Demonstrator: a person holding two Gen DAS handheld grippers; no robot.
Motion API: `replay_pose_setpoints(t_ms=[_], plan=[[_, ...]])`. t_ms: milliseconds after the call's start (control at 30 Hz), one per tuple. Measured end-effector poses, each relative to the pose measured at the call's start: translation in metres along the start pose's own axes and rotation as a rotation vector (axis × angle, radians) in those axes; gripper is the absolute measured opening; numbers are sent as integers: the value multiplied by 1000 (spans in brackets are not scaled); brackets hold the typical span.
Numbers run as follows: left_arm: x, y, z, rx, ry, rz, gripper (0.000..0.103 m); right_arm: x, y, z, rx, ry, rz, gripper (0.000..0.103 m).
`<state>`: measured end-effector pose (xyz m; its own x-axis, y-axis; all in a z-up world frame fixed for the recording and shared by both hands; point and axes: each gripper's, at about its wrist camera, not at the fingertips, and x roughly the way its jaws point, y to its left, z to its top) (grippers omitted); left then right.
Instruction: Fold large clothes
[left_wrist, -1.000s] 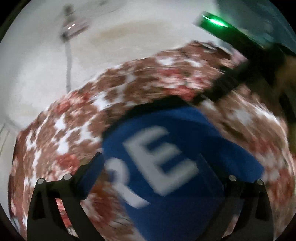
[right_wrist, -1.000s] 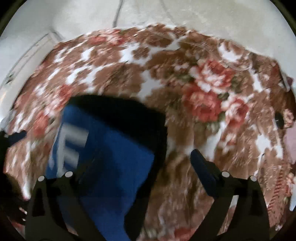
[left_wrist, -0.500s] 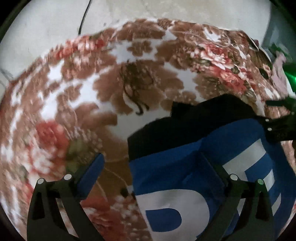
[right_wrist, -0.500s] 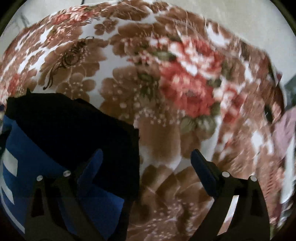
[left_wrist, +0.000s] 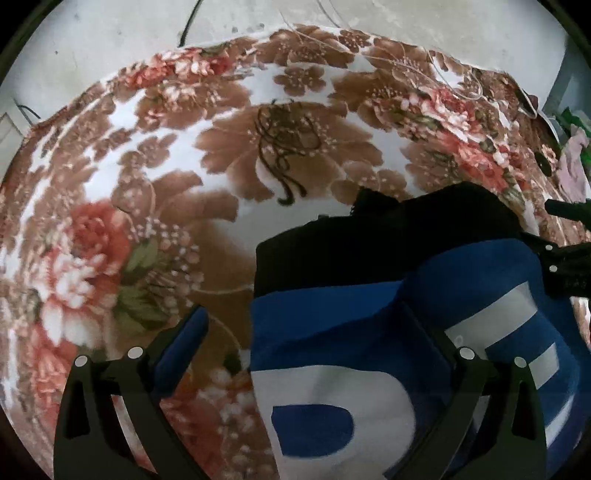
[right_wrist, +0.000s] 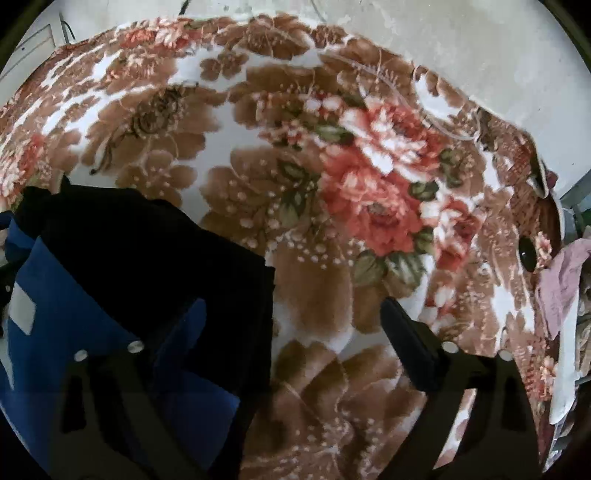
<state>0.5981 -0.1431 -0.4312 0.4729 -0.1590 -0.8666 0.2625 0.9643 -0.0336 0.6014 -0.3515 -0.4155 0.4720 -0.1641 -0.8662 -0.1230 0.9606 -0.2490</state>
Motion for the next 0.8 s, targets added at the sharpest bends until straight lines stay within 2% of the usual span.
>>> replay_pose_setpoints(t_ms=[167,300,367,467,567,700,733,800], plan=[[-56,1,-9,-9,-38,-42,97,-49,10,-5,-17,-49,54,87],[-98,-6,-43,18,-57,-58,97,-88,24,-24,-19,-62,123,88],[-106,-10,-62,20,-46,-58,97,-100,37,-44,-35,-46,153,88],[-92,-11,-87,37,10,-29,97,-92,48,-75,-66,-27,112,88],[-80,-10,-98,38,7,-40,99,-65,47,-104,-54,40,109,90],[-67,-23,-106,130,-10,-13,99,-50,38,-129,-37,46,107,96],[-64,-24,-107,135,-13,-13,99,-48,35,-133,-29,49,110,97],[-56,-17,-111,99,-2,-60,99,-45,28,-142,-9,55,125,97]])
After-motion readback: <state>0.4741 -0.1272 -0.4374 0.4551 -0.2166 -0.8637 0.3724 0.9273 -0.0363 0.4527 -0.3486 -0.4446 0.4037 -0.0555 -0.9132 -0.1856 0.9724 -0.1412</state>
